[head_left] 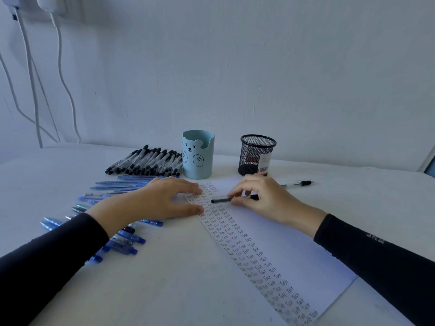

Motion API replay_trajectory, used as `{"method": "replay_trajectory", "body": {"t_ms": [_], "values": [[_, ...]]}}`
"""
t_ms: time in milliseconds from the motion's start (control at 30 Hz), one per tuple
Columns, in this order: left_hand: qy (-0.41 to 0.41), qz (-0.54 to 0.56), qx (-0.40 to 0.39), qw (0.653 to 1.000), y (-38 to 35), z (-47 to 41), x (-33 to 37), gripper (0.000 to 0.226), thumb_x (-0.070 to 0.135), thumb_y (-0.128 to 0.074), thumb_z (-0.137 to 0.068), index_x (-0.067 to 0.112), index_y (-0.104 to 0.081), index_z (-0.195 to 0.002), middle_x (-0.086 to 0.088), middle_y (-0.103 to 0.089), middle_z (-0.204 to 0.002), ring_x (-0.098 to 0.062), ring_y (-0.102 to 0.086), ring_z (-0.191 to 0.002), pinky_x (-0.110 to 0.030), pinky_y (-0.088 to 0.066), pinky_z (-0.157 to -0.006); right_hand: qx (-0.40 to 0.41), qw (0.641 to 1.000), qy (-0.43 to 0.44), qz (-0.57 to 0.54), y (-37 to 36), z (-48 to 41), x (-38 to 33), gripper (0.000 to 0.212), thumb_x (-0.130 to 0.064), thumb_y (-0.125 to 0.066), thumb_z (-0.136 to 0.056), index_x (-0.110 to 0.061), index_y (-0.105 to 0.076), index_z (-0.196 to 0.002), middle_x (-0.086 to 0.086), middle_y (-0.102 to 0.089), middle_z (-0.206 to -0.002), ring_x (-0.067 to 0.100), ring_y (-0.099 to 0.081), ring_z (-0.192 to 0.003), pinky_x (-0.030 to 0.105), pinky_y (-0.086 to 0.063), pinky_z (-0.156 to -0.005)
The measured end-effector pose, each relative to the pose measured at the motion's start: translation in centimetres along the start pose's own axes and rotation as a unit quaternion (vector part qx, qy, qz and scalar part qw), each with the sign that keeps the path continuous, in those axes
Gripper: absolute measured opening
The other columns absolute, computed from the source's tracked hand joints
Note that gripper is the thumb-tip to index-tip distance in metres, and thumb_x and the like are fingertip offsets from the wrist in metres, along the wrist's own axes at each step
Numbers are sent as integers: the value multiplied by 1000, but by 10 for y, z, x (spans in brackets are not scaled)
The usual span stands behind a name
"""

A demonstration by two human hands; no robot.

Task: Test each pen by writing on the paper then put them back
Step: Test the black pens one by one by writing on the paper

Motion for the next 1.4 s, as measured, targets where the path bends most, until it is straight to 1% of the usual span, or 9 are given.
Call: {"method": "replay_trajectory", "body": {"t_ms": [200,400,600,733,867,1067,1133,1233,1400], "values": [[-4,2,3,1000,1,0,0,96,96,-31,-56,48,-44,-137,26,-37,-147,1,-28,-137,-34,-22,-118,-23,999,17,26,-4,-2,-1,18,-26,-73,-87,-21,-78,-104,-9,-64,-90,15,-55,-88,29,-45,-79],[-42,12,49,998,7,-2,6,79,85,-30,-75,39,-53,-134,25,-47,-136,4,-38,-127,-28,-29,-114,-45,995,-89,26,37,-9,26,25,-23,-55,-99,-16,-71,-118,1,-63,-107,2,-55,-88,6,-37,-75],[-90,53,149,983,10,-9,43,49,63,-50,-79,34,-69,-115,22,-64,-102,8,-56,-87,-8,-44,-75,-122,952,-213,183,67,12,93,27,-13,-56,-97,-16,-69,-122,-4,-60,-113,15,-56,-112,21,-37,-89],[-132,18,174,976,-1,-14,52,26,35,-68,-87,22,-75,-109,18,-59,-83,7,-53,-69,-14,-45,-69,-119,948,-203,213,65,14,99,15,-25,-62,-94,-27,-71,-106,-11,-57,-101,14,-58,-105,32,-46,-92],[-165,37,328,929,37,3,49,19,19,-72,-85,14,-76,-104,9,-63,-77,7,-52,-61,-7,-43,-65,-50,973,-150,170,62,9,81,6,-31,-55,-98,-31,-55,-104,-9,-65,-98,16,-62,-93,37,-50,-84],[1,146,507,849,108,38,-15,17,22,-70,-88,16,-76,-103,2,-69,-81,-8,-62,-69,-19,-52,-68,-32,994,-75,78,39,2,33,10,-37,-51,-98,-37,-56,-107,-11,-60,-86,11,-57,-83,34,-45,-80],[85,165,501,845,110,41,-53,15,25,-69,-89,18,-76,-100,4,-69,-78,-10,-63,-69,-24,-52,-67,-26,995,-63,72,32,-1,16,5,-42,-54,-95,-39,-56,-99,-9,-55,-78,6,-51,-76,31,-38,-77],[166,161,472,851,101,42,-109,7,24,-69,-89,21,-75,-89,0,-67,-67,-12,-56,-55,-21,-43,-55,-29,997,-60,50,22,1,-5,35,-68,-57,-80,-35,-55,-91,-11,-45,-60,7,-44,-61,22,-29,-71],[239,105,409,874,80,38,-161,34,27,-68,-89,14,-58,-58,-13,-55,-56,-18,-47,-53,-26,-33,-56,-49,996,-72,-7,8,3,-14,61,-83,-66,-59,-33,-53,-92,-11,-38,-51,7,-33,-53,24,-28,-60]]}}
Point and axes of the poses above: each hand's wrist, its own z-axis away from the middle knuckle, its own y-axis out of the back of the hand, x = y × z, the point moved 7 cm from there along -z, towards the middle knuckle
